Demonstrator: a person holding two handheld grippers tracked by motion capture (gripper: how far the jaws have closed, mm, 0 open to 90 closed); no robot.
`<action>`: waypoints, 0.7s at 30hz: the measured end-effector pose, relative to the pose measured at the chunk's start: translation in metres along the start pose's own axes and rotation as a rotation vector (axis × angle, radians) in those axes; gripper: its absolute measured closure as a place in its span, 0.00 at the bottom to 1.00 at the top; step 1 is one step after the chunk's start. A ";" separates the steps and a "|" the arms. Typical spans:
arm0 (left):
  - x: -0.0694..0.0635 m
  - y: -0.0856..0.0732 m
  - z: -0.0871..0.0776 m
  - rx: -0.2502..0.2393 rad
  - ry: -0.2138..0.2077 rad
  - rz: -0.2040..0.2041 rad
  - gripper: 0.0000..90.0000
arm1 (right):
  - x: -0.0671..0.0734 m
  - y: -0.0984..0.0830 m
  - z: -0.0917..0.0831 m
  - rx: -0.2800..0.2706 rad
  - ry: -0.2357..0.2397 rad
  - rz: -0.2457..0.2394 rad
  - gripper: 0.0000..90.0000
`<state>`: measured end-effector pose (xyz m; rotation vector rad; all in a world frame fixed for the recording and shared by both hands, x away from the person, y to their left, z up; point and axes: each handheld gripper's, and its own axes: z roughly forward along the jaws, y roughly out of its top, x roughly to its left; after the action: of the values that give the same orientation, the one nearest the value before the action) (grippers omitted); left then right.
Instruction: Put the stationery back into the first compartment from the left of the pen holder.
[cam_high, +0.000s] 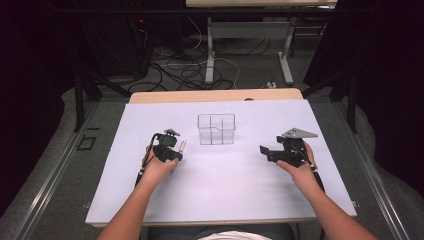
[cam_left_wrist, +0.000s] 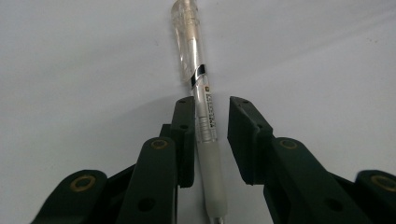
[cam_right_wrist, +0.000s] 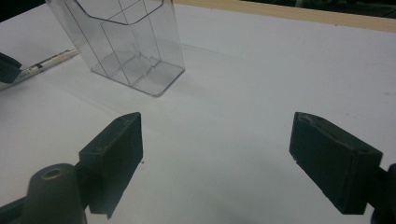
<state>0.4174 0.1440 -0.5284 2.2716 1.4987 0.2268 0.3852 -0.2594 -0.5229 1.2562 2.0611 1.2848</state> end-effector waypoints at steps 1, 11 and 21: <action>0.000 0.000 0.001 0.007 0.002 0.007 0.81 | 0.000 0.000 0.000 0.000 0.000 0.001 0.19; -0.001 -0.001 0.002 0.033 0.017 0.015 0.84 | -0.001 0.000 0.000 0.001 0.005 0.000 0.20; -0.004 -0.001 0.001 0.072 0.036 0.064 0.85 | -0.002 -0.001 0.002 0.007 0.012 0.005 0.20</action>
<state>0.4157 0.1404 -0.5294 2.3870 1.4756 0.2368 0.3865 -0.2601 -0.5251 1.2607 2.0733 1.2918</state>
